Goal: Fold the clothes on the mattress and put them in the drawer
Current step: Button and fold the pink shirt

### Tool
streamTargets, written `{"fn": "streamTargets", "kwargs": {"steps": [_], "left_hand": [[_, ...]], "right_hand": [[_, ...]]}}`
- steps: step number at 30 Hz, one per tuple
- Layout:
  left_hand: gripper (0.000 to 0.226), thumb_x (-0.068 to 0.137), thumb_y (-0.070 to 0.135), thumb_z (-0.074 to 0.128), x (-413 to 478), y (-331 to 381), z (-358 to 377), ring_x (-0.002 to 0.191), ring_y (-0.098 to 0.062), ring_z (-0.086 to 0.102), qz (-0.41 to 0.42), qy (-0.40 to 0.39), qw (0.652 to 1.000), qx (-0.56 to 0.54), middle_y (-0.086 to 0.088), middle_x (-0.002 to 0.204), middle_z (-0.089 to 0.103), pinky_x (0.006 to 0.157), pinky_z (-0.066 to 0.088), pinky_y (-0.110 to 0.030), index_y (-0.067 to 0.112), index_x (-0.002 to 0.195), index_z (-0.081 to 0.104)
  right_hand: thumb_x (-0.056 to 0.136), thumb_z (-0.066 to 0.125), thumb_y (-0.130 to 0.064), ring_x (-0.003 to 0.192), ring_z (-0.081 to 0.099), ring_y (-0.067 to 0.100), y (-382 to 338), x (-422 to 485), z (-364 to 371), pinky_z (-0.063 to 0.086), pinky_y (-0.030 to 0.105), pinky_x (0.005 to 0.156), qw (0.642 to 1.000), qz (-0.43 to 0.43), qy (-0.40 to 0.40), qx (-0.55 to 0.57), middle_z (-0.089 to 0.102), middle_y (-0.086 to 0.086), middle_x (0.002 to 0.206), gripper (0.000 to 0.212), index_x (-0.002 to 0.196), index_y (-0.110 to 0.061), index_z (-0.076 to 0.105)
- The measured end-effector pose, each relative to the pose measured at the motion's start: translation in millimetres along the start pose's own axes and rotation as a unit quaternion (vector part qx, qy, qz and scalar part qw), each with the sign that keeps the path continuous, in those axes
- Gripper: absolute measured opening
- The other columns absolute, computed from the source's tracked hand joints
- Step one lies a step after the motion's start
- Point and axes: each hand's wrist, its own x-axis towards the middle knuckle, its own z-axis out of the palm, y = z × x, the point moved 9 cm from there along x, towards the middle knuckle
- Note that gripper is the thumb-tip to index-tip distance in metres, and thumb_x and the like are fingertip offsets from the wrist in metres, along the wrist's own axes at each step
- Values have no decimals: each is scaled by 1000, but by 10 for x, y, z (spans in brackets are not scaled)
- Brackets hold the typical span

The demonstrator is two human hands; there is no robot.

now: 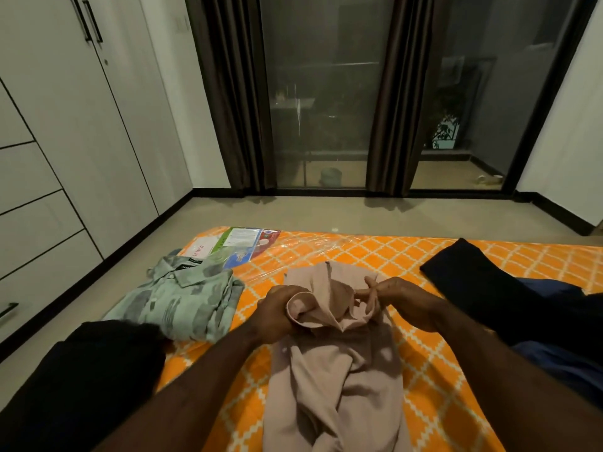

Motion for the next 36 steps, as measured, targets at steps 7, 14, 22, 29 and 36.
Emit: {"fn": "streamTargets", "kwargs": {"steps": [7, 14, 22, 29, 36], "left_hand": [[50, 93, 57, 46, 45, 392, -103, 115, -1, 54, 31, 31, 999, -13, 9, 115, 67, 99, 38, -20, 19, 113, 71], [65, 93, 69, 29, 115, 340, 503, 123, -19, 55, -39, -214, 952, 214, 1, 133, 64, 104, 38, -48, 29, 130, 64], [80, 93, 61, 40, -298, 154, 787, 156, -24, 4, -43, -277, 926, 254, 7, 170, 2, 124, 14, -46, 33, 161, 8], [56, 92, 51, 60, -201, 131, 535, 134, -13, 50, -99, -147, 981, 83, 2, 145, 56, 110, 42, -34, 24, 142, 57], [47, 84, 43, 73, -324, -286, 100, 110, -26, 57, -299, 79, 946, 99, -7, 118, 48, 81, 41, -27, 22, 123, 57]], "right_hand": [[98, 66, -28, 84, 74, 35, -220, 96, -226, 55, 61, 91, 969, -104, 225, 11, 69, 29, 88, 32, 81, 0, 66], [91, 75, -32, 127, 56, 13, -68, 233, 166, 43, 35, 110, 933, -81, 102, -337, 64, -3, 135, 41, 130, -22, 68], [99, 30, -69, 157, -14, 23, 465, 237, 706, -6, 53, 124, 812, -23, 26, -582, -10, 2, 171, 77, 162, -38, -3], [97, 46, -61, 147, 36, 19, 336, 183, 552, 26, 47, 121, 913, -56, 61, -400, 42, -4, 158, 81, 162, -42, 1], [88, 51, -52, 99, 60, 15, 154, -87, -25, 40, 44, 99, 875, -151, 331, -321, 69, -7, 98, 37, 93, -24, 74]]}}
